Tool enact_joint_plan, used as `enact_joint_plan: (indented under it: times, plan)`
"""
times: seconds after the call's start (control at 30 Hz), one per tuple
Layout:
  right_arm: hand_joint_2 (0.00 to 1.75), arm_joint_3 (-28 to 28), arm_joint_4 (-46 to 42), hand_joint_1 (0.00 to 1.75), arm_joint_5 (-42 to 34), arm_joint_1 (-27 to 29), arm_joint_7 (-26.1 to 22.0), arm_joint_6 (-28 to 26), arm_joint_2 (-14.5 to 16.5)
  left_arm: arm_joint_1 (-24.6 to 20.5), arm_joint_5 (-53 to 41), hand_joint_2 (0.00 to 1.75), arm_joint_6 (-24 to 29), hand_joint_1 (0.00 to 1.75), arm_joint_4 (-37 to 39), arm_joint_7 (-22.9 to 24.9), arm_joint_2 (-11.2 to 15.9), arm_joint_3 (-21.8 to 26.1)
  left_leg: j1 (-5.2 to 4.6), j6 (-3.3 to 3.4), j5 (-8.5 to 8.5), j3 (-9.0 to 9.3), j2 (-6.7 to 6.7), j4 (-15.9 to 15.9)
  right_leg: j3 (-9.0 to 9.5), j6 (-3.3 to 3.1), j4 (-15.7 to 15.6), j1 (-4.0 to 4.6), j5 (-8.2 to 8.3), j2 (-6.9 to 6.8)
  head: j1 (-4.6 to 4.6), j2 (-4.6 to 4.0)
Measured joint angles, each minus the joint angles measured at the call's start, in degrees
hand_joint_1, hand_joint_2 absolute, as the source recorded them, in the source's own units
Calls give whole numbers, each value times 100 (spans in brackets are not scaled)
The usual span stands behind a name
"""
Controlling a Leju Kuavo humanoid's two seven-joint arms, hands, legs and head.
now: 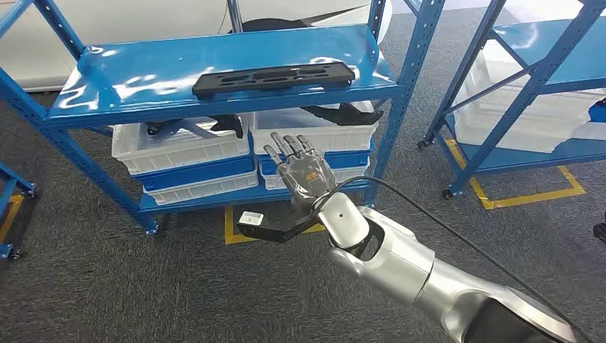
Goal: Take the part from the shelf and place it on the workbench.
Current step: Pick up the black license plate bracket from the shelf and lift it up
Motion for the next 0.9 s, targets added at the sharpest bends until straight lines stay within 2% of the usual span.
enact_joint_plan:
  times: [0.1, 0.13, 0.17, 0.2, 0.23, 0.27, 0.33, 0.37, 0.43, 0.5, 0.57, 0.6, 0.63, 0.67, 0.73, 0.77, 0.83, 0.9]
  plan:
    - [175, 33, 2, 0, 2, 16, -8, 8, -1, 7, -2, 0, -8, 0, 0, -1, -3, -1, 20, 0, -12, 10, -2, 3, -342, 42, 576, -31, -128, -3, 0, 0]
    - [175, 47, 2, 0, 2, 19, -18, 14, 0, 9, -3, 0, -10, 0, 0, -1, -4, -1, 37, -12, -21, 18, -5, 6, -373, 63, 568, -49, -42, -8, 0, 0]
    - [175, 60, 2, 0, 2, 18, -31, 20, 2, 10, -3, 0, -10, 0, 0, -2, -5, -1, 60, -36, -37, 33, -8, 13, -280, 88, 320, -73, 143, -19, 0, 0]
    - [175, 74, 2, 0, 2, 14, -45, 26, 7, 9, -3, 0, -11, 0, 0, -4, -5, -1, 84, -73, -61, 51, -12, 28, -111, 120, -69, -103, 371, -41, 0, 0]
    - [175, 89, 3, 0, 2, 7, -56, 32, 12, 6, -3, 0, -8, 0, 2, -5, -1, -1, 89, -123, -95, 59, -17, 58, 68, 158, -464, -126, 545, -58, 2, 0]
    - [175, 103, 3, 0, 2, 4, -65, 37, 24, 2, -3, 0, -5, 0, 4, -7, 4, -1, 89, -171, -124, 61, -21, 88, 201, 158, -759, -142, 658, -60, 1, 1]
    - [175, 126, 5, 0, 0, -1, -78, 43, 47, -2, 2, 0, 2, 0, 9, -9, 12, -1, 77, -246, -149, 55, -25, 106, 278, 98, -957, -131, 683, -39, -4, 1]
    - [175, 133, 5, 0, -2, -3, -86, 45, 62, 2, 5, 0, 3, 0, 9, -9, 10, -2, 92, -264, -145, 61, -24, 93, 270, 33, -958, -123, 688, -25, -8, 1]
    - [175, 139, 5, 0, -2, -18, -105, 45, 92, 10, 7, 0, 3, 0, 9, -10, 5, -3, 119, -293, -213, 27, -22, 175, 275, -48, -965, -114, 694, -21, -10, 0]
    - [175, 141, 5, 0, -2, -43, -121, 45, 125, 7, 6, 0, 4, 0, 9, -10, 2, -3, 119, -311, -480, -208, -22, 683, 286, -99, -972, -107, 692, -19, -13, 0]
    - [175, 149, 7, 0, -4, -60, -132, 45, 149, 12, 5, 0, 10, 0, 9, -10, 1, -3, 95, -309, -796, -619, -23, 1504, 292, -130, -970, -78, 679, -17, -18, 0]
    - [175, 159, 8, 0, -7, -62, -137, 45, 158, 18, 5, 0, 13, 0, 9, -10, 1, -4, 79, -293, -852, -780, -23, 1781, 301, -143, -970, -57, 670, -14, -20, 0]
    - [175, 170, 8, 0, -11, -64, -141, 45, 165, 23, 4, 0, 15, 0, 9, -10, -1, -4, 60, -263, -800, -845, -23, 1846, 314, -158, -970, -35, 660, -9, -21, 0]
    - [175, 180, 9, 0, -17, -69, -146, 45, 173, 25, 3, 0, 16, 0, 9, -10, -2, -5, 35, -219, -641, -792, -24, 1665, 335, -172, -970, -15, 649, -1, -21, 0]
    - [175, 191, 9, 0, -33, -92, -154, 45, 204, 21, 1, 0, 20, 0, 9, -13, 0, -6, -40, -79, -209, -468, -42, 878, 380, -194, -976, 11, 625, 15, -20, 0]
    - [175, 194, 9, 0, -42, -105, -156, 45, 220, 17, -1, 0, 21, 0, 10, -15, 2, -6, -78, -15, -68, -317, -53, 519, 392, -195, -982, 19, 614, 23, -20, 0]
    - [175, 202, 9, 0, -52, -122, -158, 45, 236, 9, -4, 0, 22, 0, 11, -28, 3, -6, -135, 57, 4, -164, -67, 184, 391, -169, -999, 15, 606, 29, -19, 0]
    - [175, 206, 9, 0, -54, -124, -162, 45, 239, 11, -14, 0, 22, 0, 11, -41, -3, -6, -130, 46, 14, -114, -58, 106, 392, -127, -1010, 12, 596, 27, -21, 1]
